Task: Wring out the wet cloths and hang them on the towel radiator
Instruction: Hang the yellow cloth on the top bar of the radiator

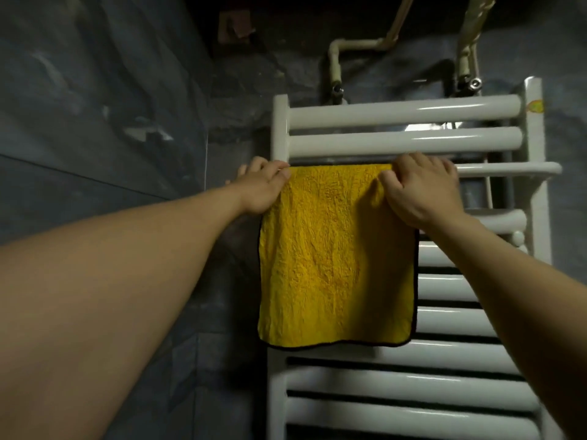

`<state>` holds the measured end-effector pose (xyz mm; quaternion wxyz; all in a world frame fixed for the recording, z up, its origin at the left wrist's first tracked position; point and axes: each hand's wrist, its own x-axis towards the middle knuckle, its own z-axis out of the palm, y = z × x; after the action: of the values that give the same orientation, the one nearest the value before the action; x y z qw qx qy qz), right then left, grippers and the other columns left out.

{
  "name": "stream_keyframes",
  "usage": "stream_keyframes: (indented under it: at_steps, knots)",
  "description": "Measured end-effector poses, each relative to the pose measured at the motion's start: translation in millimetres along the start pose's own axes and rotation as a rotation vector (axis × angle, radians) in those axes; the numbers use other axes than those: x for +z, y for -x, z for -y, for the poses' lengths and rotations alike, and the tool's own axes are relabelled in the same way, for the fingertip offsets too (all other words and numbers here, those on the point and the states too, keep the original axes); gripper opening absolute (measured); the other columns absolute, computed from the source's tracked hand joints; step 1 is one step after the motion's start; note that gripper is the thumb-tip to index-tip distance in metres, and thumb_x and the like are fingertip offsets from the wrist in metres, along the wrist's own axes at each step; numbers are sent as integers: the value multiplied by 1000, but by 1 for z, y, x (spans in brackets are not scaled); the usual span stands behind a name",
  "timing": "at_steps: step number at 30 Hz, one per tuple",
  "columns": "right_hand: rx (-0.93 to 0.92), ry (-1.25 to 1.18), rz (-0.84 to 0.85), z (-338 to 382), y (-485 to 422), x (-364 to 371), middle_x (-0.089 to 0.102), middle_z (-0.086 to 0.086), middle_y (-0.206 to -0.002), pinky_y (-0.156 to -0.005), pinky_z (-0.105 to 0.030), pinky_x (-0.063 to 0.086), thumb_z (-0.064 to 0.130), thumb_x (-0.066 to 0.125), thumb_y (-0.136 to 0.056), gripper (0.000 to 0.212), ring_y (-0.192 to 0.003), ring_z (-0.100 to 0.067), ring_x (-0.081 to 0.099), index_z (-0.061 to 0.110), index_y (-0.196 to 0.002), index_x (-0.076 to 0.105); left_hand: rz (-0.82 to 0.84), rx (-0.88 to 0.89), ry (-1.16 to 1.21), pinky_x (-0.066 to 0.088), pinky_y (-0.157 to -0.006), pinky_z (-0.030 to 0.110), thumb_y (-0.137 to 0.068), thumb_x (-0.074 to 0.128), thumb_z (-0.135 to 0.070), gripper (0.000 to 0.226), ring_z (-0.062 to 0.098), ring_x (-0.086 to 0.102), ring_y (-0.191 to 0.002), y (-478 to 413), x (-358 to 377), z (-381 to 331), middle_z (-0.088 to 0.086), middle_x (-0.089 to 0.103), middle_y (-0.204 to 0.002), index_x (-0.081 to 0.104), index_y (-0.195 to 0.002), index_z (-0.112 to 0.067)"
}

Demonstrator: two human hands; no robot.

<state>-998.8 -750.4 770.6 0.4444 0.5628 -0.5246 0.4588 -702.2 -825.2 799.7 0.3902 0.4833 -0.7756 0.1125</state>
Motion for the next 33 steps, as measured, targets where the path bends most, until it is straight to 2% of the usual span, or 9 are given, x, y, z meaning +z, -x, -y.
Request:
stream_keyframes:
  at_steps: [3,6,10,14,18,21,25,30,33]
  knots:
    - [72,-42,46,12,8,-19,60,-18,-118,-99,-45,36,50,36,-88,51,-111,-37,51,12,-111,61,-111,-90,113,29,-116,48,-97,37,-55,53,38,38,-136,39,-4,-8,15,37,-147,37,-144,-31]
    - [182,-105,34,29,29,-31,51,-19,-120,-96,-48,37,39,53,-88,39,-114,-40,45,11,-114,58,-91,-128,122,45,-93,35,-93,55,-31,37,36,56,-113,81,-4,0,15,55,-124,48,-125,-16]
    - [163,-296,93,69,63,-54,51,-16,-112,-91,-46,44,32,59,-87,28,-107,-37,49,11,-105,61,6,-153,27,44,-72,30,-89,58,-23,10,28,62,-94,145,-35,13,6,64,-94,58,-95,-15]
    - [141,-533,169,136,94,-77,60,-5,-92,-73,-42,52,31,59,-87,17,-85,-25,58,15,-92,61,-93,-155,-27,41,-68,28,-89,57,-25,13,23,62,-85,212,-81,12,4,67,-84,64,-85,-14]
    - [152,-716,240,233,120,-112,59,0,-74,-63,-34,42,29,58,-87,14,-73,-22,57,17,-81,58,-186,-172,15,46,-67,30,-85,57,-27,13,22,62,-79,303,-130,13,-1,65,-74,63,-80,-16]
    - [95,-864,286,297,144,-152,57,3,-70,-57,-28,40,28,57,-88,16,-65,-11,54,16,-79,57,-254,-105,17,49,-64,30,-73,46,-37,27,15,62,-69,372,-168,9,-6,62,-67,63,-82,-19]
    - [-72,-989,386,381,192,-216,54,3,-62,-55,-16,34,26,59,-83,19,-60,-5,51,17,-69,53,-296,-80,51,37,-52,17,-75,48,-27,18,1,49,-49,470,-223,12,-11,55,-52,61,-86,-20]
    - [-175,-1165,579,460,246,-286,62,-3,-67,-59,-33,43,25,66,-86,16,-66,-16,57,14,-75,60,-340,-80,81,42,-51,28,-79,58,-14,10,8,49,-46,571,-272,-3,-5,54,-49,60,-88,-19]
    - [-212,-1179,523,495,268,-316,59,0,-64,-59,-33,42,21,62,-83,12,-61,-12,54,12,-75,61,-422,-299,95,50,-56,35,-76,54,-23,16,18,61,-52,614,-299,20,4,63,-55,60,-91,-21]
